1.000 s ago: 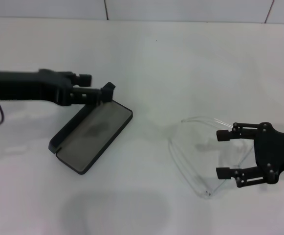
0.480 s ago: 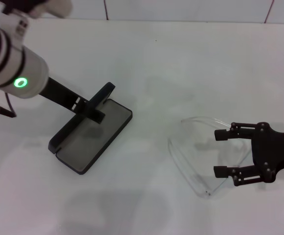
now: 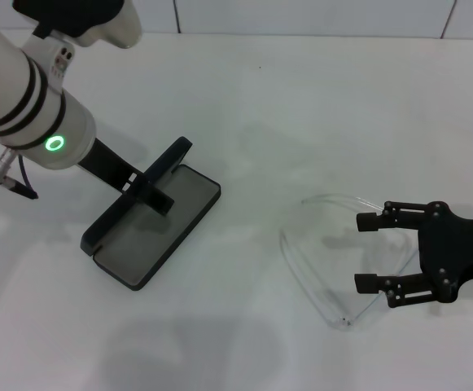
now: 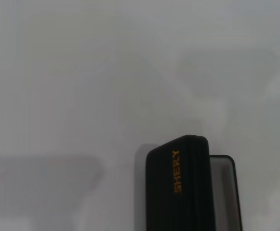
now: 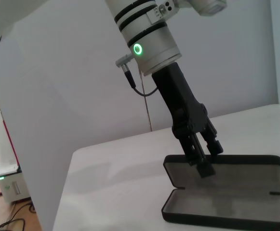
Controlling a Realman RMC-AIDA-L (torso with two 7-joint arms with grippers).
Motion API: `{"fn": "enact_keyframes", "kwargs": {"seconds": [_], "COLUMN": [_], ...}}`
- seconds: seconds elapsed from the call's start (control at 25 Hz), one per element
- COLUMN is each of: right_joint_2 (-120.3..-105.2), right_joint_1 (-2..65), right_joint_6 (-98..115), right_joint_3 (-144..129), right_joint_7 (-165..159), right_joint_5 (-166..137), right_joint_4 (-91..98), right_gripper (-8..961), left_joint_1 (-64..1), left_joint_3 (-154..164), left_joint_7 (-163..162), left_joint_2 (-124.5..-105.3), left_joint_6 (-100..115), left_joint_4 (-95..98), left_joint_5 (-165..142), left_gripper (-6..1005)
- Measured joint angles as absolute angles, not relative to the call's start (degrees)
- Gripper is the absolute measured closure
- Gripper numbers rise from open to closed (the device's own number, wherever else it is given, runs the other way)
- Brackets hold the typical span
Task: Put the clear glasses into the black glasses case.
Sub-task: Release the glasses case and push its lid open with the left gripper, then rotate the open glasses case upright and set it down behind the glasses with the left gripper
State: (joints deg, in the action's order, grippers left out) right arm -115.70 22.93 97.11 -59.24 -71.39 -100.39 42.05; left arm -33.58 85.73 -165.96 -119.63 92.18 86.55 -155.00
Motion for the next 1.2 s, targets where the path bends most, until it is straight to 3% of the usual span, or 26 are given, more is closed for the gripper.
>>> {"fn": "enact_keyframes", "kwargs": {"seconds": [0.68,1.2], "right_joint_2": [-115.75,-115.75], "right_joint_1": [23.0,22.7], "right_joint_6": [97.0,97.0], "right_joint_3": [-59.2,-59.2], "right_joint_7": [-70.8,-70.8], "right_joint_5": [-100.2,-100.2], "right_joint_4": [41.5,41.5], "right_gripper": [112,111], "left_joint_1": [-33.5,-33.5], "left_joint_3": [86.0,86.6], "left_joint_7": [-164.3,-161.9], "left_joint_2": [-119.61,-119.61], "left_joint_6": [88.9,88.1], "left_joint_4": [83.3,83.3], "left_joint_5": [-157.9,-157.4], "left_gripper": [158,680]}}
